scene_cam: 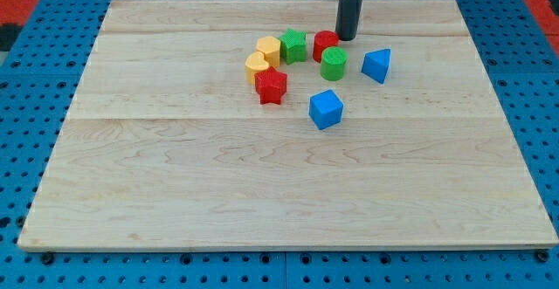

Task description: Push the blue triangle below the green circle

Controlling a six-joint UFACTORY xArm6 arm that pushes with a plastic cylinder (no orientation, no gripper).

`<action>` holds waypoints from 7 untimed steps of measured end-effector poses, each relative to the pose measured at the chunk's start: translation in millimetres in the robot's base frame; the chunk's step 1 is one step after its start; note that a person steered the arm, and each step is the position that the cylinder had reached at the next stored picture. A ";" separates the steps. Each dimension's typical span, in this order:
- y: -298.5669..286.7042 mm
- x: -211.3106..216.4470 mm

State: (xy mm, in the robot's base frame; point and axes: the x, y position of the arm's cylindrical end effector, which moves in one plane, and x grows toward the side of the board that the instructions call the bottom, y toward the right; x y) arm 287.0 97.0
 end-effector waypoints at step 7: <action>61.0 47.7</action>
State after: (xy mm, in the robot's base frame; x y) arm 334.7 158.0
